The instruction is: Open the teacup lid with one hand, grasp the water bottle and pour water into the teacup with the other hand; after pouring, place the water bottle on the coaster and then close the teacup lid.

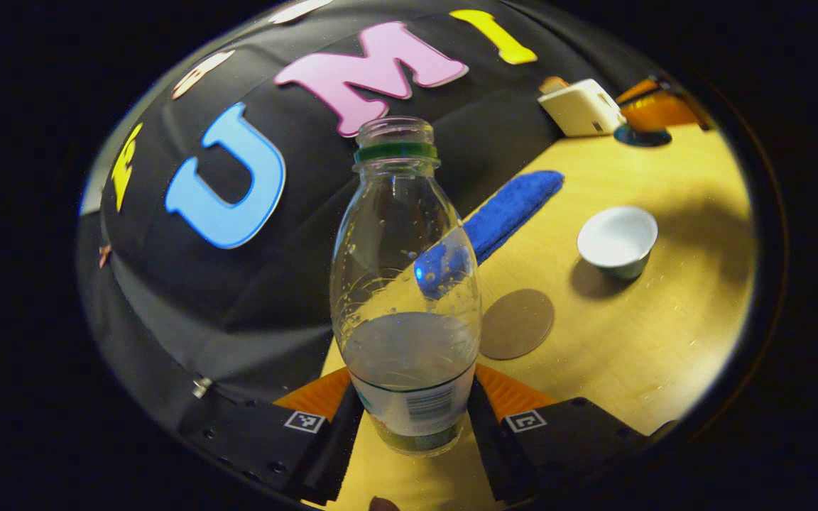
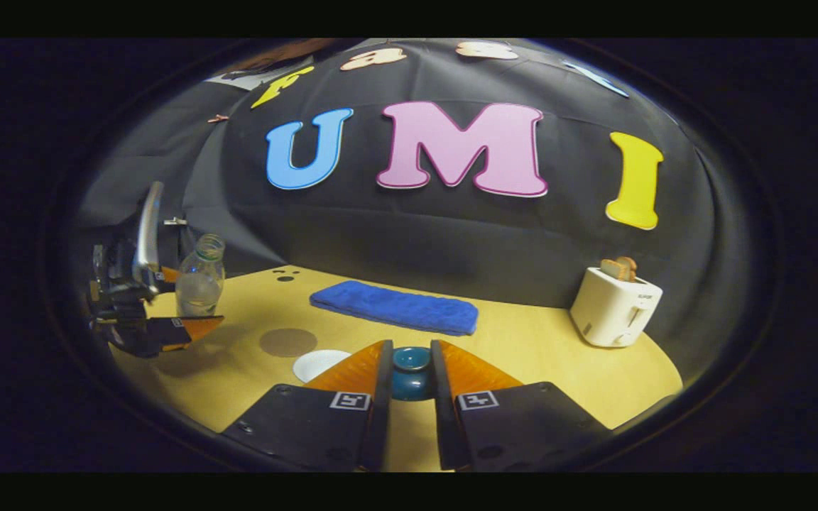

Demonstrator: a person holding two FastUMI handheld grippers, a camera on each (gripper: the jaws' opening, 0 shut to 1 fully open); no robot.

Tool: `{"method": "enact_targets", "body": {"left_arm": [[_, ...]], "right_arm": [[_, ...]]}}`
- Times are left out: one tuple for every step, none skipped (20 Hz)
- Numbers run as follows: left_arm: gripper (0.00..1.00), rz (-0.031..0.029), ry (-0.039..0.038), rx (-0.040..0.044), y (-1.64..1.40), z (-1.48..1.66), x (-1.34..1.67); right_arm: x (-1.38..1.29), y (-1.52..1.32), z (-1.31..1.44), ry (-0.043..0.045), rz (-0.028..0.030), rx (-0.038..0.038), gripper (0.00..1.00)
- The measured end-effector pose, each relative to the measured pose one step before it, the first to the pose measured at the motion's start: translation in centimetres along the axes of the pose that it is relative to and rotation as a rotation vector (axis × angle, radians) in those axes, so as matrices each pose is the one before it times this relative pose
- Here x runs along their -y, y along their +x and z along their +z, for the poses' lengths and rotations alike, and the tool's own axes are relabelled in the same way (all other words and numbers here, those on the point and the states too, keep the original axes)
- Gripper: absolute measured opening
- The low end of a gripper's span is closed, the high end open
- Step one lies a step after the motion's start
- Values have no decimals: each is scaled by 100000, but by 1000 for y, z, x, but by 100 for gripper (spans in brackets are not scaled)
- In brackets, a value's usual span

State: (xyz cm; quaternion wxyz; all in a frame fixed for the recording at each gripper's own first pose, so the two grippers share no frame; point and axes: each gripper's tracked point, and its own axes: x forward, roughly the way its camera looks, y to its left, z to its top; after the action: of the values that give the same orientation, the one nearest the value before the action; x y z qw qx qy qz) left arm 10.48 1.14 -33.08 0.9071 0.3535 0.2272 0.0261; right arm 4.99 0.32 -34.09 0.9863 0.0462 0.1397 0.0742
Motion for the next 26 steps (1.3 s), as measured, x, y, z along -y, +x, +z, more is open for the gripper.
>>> {"method": "enact_targets", "body": {"left_arm": [[77, 235, 4268, 546, 195, -186, -122], [77, 362, 4494, 605, 269, 283, 10], [76, 777, 5140, 572, 205, 428, 18], [76, 574, 5359, 235, 260, 491, -26], [77, 912, 5345, 278, 285, 136, -241], [76, 970, 5296, 612, 333, 426, -221], [76, 904, 4975, 715, 257, 262, -168], [76, 275, 5140, 116, 379, 352, -10], [76, 511, 5073, 38, 134, 100, -73], [76, 257, 4636, 228, 274, 186, 33], [76, 298, 3989, 422, 40, 53, -15], [76, 183, 3290, 348, 264, 275, 56], [76, 481, 3119, 338, 479, -4, -136], [76, 721, 3434, 381, 343, 251, -18], [76, 842, 3461, 514, 267, 22, -32], [76, 621, 2861, 473, 158, 67, 165], [76, 276, 2312, 619, -385, -97, -29], [77, 223, 2225, 302, -240, 36, 73], [77, 871, 2417, 386, 91, -9, -235], [77, 754, 2866, 259, 65, 132, -22], [76, 1155, 2933, 189, -28, 38, -66], [76, 929, 2603, 96, 16, 117, 134], [76, 521, 1888, 204, 6, 31, 183], [76, 97, 1238, 140, -53, 144, 142], [76, 109, 1219, 118, 167, -180, -75], [76, 414, 1555, 270, 199, 24, 66]], "right_arm": [[597, -418, -46, -488, -1012, 688, 30], [651, -510, -209, -546, -1007, -18, 30], [580, -352, -270, -243, -858, -143, 25], [356, -312, -312, 208, -566, -220, 30], [376, -384, -196, 380, -423, -189, 25], [398, -340, -197, 225, -589, -55, 30], [268, -328, -129, -103, -502, -112, 30], [364, -262, -79, -221, -654, 286, 25], [289, -283, 42, -198, -273, 318, 30], [230, -102, -121, -128, -362, 241, 30], [280, -225, -50, -125, -97, 100, 30], [187, -232, -106, -132, -129, 28, 30], [203, -185, -79, -56, 118, -215, 25], [196, -114, -194, 209, -67, -652, 25], [233, -165, -16, 649, 153, -185, 25], [173, -97, 144, 470, -185, 192, 27], [224, -91, 17, 105, -293, 86, 28], [133, -46, -74, -42, -141, -166, 30], [222, -88, -48, 43, -64, -128, 25], [61, 1, -18, 91, -33, -186, 25], [56, -56, -5, 72, 124, 52, 25], [38, -93, 8, -270, 70, -6, 25], [129, -89, -4, -373, -18, 88, 25], [44, -53, -38, -370, -30, -137, 27], [123, -45, -33, -173, -87, -39, 30], [98, 34, -13, -46, -154, -20, 30]]}}
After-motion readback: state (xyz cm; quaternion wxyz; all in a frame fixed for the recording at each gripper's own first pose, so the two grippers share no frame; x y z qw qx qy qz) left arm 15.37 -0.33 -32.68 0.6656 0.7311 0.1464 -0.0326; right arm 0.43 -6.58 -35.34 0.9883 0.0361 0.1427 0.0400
